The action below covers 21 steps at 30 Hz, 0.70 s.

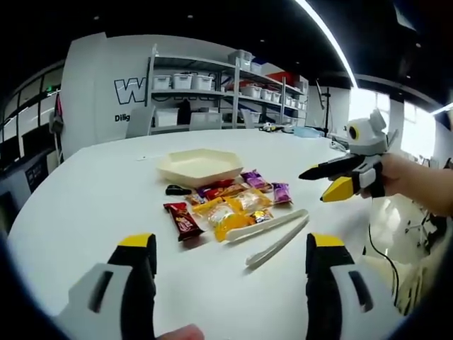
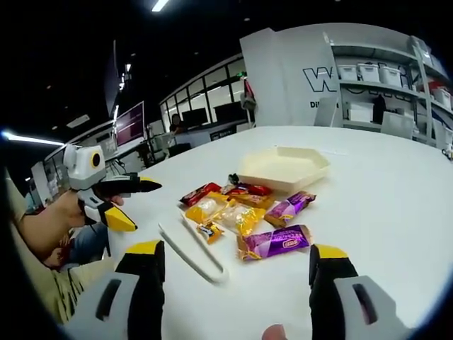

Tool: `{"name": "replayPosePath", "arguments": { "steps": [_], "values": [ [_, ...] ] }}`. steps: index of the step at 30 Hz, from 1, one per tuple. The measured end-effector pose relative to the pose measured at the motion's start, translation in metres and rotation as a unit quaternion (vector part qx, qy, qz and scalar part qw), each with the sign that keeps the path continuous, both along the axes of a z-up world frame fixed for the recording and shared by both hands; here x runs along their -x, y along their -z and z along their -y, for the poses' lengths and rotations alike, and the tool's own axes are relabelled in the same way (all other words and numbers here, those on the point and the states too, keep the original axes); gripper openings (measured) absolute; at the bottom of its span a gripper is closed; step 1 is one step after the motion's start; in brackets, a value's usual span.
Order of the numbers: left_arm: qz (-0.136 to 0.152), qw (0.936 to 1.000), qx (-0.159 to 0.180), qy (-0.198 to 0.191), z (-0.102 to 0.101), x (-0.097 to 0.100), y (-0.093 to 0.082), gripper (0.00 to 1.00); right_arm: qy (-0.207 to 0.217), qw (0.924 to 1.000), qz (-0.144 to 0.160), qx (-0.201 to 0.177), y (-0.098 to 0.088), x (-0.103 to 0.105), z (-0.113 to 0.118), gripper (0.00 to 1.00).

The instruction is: Place the target food into the container with the food tongs after gripping and lifting it, then release it inside without dropping or visibly crushing the food.

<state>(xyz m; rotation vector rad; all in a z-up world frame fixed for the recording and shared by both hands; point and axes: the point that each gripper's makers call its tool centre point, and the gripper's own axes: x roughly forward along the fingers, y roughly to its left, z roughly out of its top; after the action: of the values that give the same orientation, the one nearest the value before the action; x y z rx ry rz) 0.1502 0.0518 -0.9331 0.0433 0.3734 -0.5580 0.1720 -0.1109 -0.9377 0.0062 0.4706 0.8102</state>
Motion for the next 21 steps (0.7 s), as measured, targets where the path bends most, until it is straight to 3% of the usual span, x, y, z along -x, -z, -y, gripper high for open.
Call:
{"name": "replayPosePath", "arguments": {
  "steps": [21],
  "values": [
    [-0.002,1.0,0.002,0.0,0.0021,0.0,0.0032,0.83,0.001,1.0,-0.001,0.0,0.0051,0.0017,-0.0003,0.81]
  ]
}}
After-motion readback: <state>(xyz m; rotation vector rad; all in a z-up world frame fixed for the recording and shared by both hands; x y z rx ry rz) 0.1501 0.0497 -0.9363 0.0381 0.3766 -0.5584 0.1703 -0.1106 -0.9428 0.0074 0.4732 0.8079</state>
